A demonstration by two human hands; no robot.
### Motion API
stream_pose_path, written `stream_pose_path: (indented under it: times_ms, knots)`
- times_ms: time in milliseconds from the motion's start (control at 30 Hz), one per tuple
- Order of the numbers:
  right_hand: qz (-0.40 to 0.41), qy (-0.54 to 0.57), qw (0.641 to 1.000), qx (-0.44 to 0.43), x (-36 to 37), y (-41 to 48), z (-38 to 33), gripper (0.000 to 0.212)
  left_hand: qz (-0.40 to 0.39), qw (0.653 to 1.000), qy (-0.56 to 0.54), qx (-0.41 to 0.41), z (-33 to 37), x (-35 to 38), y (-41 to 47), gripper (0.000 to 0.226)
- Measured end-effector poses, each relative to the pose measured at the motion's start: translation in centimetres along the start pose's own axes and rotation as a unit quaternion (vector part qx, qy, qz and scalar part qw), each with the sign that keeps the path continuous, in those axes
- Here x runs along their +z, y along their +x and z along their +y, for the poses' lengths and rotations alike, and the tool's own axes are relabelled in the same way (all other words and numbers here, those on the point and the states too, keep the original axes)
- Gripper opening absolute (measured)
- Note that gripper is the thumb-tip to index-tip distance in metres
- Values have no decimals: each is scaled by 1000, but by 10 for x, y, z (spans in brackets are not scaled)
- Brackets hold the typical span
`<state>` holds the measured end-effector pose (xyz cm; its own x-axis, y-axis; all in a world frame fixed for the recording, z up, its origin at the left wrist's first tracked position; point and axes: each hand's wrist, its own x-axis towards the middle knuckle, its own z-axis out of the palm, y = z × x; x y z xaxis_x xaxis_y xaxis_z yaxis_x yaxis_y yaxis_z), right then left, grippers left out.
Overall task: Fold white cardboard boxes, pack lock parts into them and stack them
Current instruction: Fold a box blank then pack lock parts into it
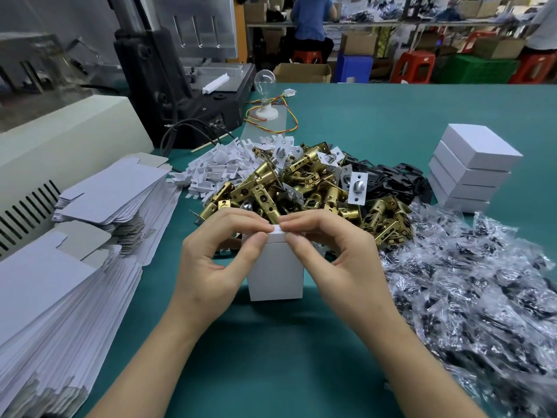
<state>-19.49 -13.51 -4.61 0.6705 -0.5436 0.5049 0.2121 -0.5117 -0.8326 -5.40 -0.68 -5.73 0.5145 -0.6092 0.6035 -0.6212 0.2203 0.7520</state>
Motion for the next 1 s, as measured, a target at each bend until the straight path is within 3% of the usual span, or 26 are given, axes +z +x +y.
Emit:
stream_pose_path:
  times_ms: [500,867,1000]
  knots:
    - [-24,-59,997,-49,-6,3,8,16,-14,1000,-10,22,-9,-5,0,15]
    - [1,-60,997,-39,-3,2,10,15,-24,998,-51,-20,-12,-3,-3,20]
    - [13,-43,999,-28,-3,2,13,13,-69,992,-58,-92,-12,0,-6,34]
